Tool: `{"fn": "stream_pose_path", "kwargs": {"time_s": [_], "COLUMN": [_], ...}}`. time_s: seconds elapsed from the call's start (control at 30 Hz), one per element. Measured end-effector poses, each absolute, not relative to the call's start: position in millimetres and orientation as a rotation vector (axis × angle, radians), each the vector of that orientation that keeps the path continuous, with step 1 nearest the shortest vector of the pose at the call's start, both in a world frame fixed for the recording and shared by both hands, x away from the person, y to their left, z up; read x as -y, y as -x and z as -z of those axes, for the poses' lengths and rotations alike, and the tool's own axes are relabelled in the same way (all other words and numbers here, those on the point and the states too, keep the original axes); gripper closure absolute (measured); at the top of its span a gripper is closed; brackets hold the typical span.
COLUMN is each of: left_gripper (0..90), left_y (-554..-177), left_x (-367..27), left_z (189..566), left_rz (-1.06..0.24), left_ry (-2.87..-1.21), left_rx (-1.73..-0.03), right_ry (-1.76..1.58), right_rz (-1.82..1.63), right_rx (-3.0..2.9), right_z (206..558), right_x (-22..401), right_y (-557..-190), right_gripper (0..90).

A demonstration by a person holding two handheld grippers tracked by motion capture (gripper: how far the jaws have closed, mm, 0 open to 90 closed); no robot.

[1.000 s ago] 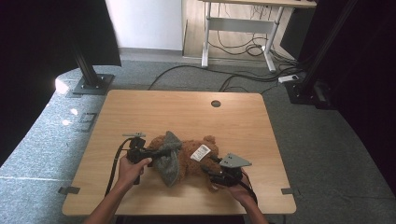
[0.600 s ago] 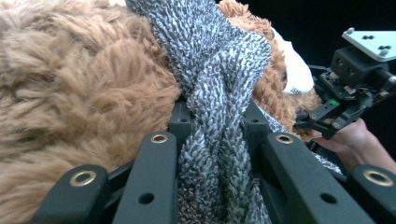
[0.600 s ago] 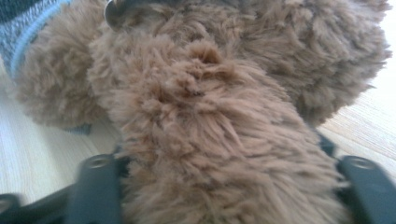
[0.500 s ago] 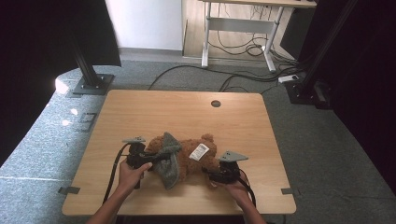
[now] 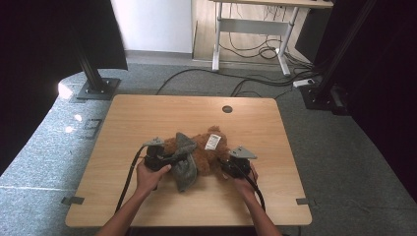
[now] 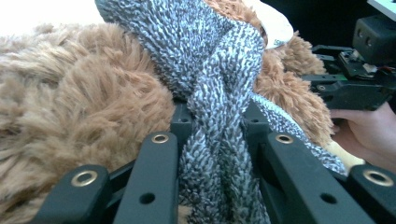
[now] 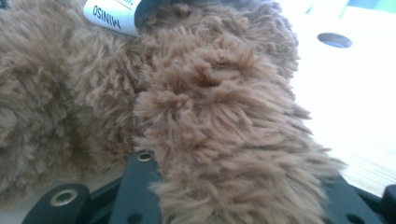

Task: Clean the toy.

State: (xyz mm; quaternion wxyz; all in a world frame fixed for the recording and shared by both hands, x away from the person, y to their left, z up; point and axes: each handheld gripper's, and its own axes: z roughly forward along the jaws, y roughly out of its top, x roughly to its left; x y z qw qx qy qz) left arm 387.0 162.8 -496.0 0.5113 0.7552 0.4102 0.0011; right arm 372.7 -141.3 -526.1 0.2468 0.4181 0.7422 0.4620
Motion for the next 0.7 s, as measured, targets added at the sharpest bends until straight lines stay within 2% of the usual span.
{"fn": "stream_pose_path", "kwargs": {"time_s": [0.13,0.3,0.4,0.6,0.7], "left_gripper": [72.8,72.8,72.6,71.8,71.6], "left_y": [-391,-376,-366,-361,-364], "left_x": [-158,-167,-178,-214,-233], "left_z": [496,499,500,495,491], "left_rz": [0.019,0.054,0.090,0.012,0.014], "left_ry": [-1.818,-1.822,-1.810,-1.786,-1.738], "left_rx": [-0.991,-0.975,-0.969,-1.033,-1.098], "right_ry": [-1.145,-1.104,-1.083,-1.045,-1.034], "right_rz": [-1.255,-1.262,-1.273,-1.239,-1.237], "right_rx": [-2.017,-2.091,-2.137,-2.174,-2.172], "right_z": [527,531,531,530,530], "right_x": [148,154,157,156,155], "right_y": [-373,-358,-348,-336,-335], "right_gripper": [61.6,62.2,62.1,63.0,63.2]}}
